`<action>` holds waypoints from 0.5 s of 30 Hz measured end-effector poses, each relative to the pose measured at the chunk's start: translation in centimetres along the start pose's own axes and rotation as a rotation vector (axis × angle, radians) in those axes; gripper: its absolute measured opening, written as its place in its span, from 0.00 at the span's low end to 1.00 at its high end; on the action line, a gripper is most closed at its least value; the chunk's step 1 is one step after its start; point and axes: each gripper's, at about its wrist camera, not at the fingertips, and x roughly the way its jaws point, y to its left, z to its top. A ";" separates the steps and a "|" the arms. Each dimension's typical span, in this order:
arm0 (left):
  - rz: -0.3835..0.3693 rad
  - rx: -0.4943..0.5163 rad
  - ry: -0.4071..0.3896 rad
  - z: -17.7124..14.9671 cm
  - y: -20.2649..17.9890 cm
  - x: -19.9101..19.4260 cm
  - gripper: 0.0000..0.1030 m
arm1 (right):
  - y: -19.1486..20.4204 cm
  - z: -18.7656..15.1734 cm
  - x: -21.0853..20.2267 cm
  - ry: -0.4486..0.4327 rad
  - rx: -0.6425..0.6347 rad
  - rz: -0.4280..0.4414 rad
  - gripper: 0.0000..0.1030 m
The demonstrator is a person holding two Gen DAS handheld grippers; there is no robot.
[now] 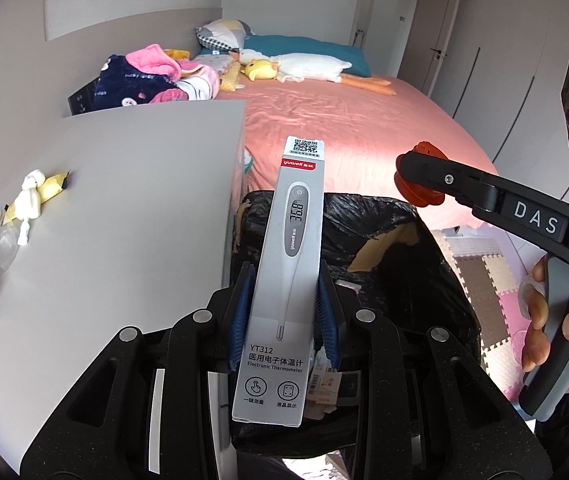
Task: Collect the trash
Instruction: 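Open the left gripper to drop the box while the right gripper drops the orange cap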
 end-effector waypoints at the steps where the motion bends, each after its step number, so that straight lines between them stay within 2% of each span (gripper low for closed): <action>1: -0.005 0.007 0.003 0.1 -0.4 0.2 0.29 | -0.3 0.0 -0.2 -0.003 0.004 -0.006 0.43; 10: -0.072 0.055 0.043 0.2 -2.9 1.3 0.29 | -3.0 -0.1 -1.6 -0.021 0.046 -0.046 0.43; 12: -0.122 0.075 0.079 0.1 -3.4 1.8 0.35 | -3.6 -0.2 -1.9 -0.025 0.067 -0.061 0.45; 13: -0.140 0.083 0.097 -0.1 -3.7 2.0 0.46 | -3.8 -0.2 -2.0 -0.032 0.074 -0.077 0.61; 14: -0.135 0.090 0.103 -0.2 -3.9 2.1 0.85 | -4.0 -0.2 -2.3 -0.053 0.079 -0.109 0.74; 15: -0.110 0.101 0.079 -0.4 -4.1 2.0 0.94 | -4.1 -0.2 -2.7 -0.074 0.081 -0.134 0.86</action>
